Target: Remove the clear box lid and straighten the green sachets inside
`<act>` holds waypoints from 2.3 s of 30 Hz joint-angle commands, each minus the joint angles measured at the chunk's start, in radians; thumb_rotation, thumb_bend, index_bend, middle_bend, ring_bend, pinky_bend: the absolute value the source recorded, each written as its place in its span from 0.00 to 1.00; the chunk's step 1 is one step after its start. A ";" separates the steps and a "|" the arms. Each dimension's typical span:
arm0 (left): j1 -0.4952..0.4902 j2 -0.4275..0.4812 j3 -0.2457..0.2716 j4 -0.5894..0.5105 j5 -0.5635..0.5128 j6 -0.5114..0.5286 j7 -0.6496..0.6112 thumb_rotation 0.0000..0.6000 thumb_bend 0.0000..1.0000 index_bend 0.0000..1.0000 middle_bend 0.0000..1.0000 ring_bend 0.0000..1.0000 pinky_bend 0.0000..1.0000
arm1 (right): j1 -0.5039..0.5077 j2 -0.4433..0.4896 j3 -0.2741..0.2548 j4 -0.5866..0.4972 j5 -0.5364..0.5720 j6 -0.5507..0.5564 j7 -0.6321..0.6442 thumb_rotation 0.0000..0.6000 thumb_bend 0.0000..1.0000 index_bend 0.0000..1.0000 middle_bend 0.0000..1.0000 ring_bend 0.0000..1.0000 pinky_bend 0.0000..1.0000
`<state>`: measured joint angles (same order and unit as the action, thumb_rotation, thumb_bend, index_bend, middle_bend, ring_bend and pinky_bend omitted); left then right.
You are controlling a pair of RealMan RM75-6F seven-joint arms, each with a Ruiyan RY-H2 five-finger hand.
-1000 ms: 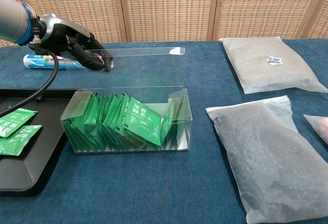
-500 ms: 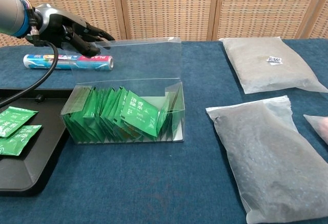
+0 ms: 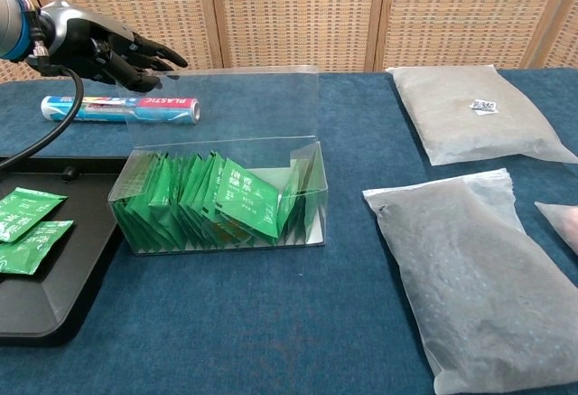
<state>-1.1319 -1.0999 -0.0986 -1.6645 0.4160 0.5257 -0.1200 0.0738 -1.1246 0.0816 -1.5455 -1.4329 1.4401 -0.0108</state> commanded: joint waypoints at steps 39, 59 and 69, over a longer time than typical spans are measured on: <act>0.203 0.069 0.030 -0.194 0.652 0.312 0.224 1.00 0.46 0.26 0.00 0.00 0.00 | 0.001 0.003 0.010 0.008 0.023 -0.008 0.016 1.00 0.00 0.00 0.00 0.00 0.00; 0.166 -0.012 0.093 -0.151 0.677 0.284 0.537 1.00 0.46 0.32 0.00 0.00 0.00 | -0.004 0.013 0.020 0.015 0.050 -0.015 0.049 1.00 0.00 0.00 0.00 0.00 0.00; 0.232 -0.112 0.141 0.023 0.934 0.361 0.477 1.00 0.36 0.33 0.00 0.00 0.00 | -0.006 0.014 0.026 0.019 0.061 -0.018 0.057 1.00 0.00 0.00 0.00 0.00 0.00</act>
<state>-0.9273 -1.1705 0.0214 -1.7086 1.2625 0.8512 0.3988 0.0678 -1.1105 0.1071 -1.5268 -1.3724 1.4229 0.0460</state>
